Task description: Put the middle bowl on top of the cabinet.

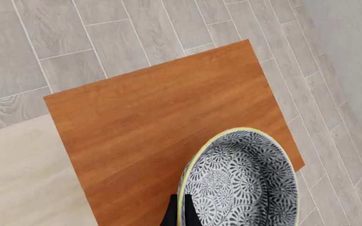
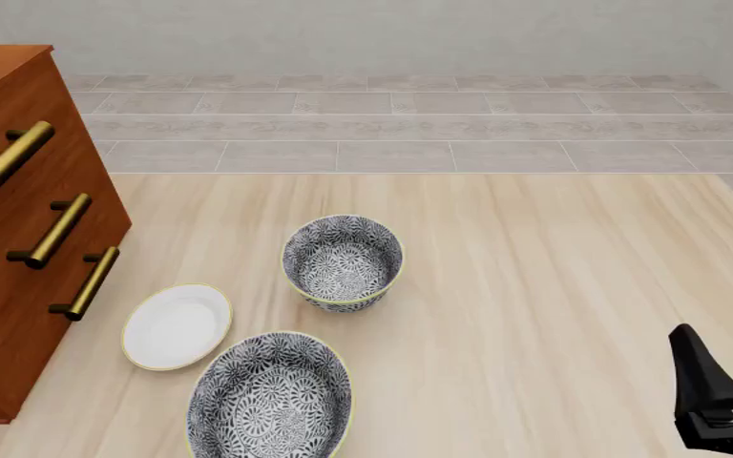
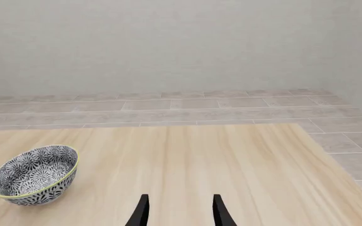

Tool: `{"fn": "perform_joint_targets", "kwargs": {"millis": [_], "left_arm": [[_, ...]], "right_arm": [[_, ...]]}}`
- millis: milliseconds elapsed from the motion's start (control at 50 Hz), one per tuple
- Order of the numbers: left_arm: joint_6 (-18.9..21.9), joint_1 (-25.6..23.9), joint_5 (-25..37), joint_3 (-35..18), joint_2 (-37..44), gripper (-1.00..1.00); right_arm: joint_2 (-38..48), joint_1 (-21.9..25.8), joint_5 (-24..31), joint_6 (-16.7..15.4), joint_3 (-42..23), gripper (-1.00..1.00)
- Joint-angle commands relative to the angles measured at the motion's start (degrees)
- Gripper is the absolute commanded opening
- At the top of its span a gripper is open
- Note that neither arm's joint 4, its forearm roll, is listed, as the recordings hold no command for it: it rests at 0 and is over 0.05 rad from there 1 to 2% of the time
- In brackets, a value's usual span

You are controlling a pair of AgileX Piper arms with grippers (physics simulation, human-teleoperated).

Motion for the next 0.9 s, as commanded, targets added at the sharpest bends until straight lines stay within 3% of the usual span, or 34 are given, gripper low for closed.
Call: {"fn": "perform_joint_targets", "kwargs": {"millis": [20,900], "left_arm": [[0.4,0.2,0.0,-0.4,0.1,-1.0],[0.2,0.7,0.0,-1.3,-0.2,-1.0]], "right_arm": [[0.0,-0.1,0.0,0.1,0.0,1.0],[0.0,0.0,0.0,0.0,0.0,1.0]]}}
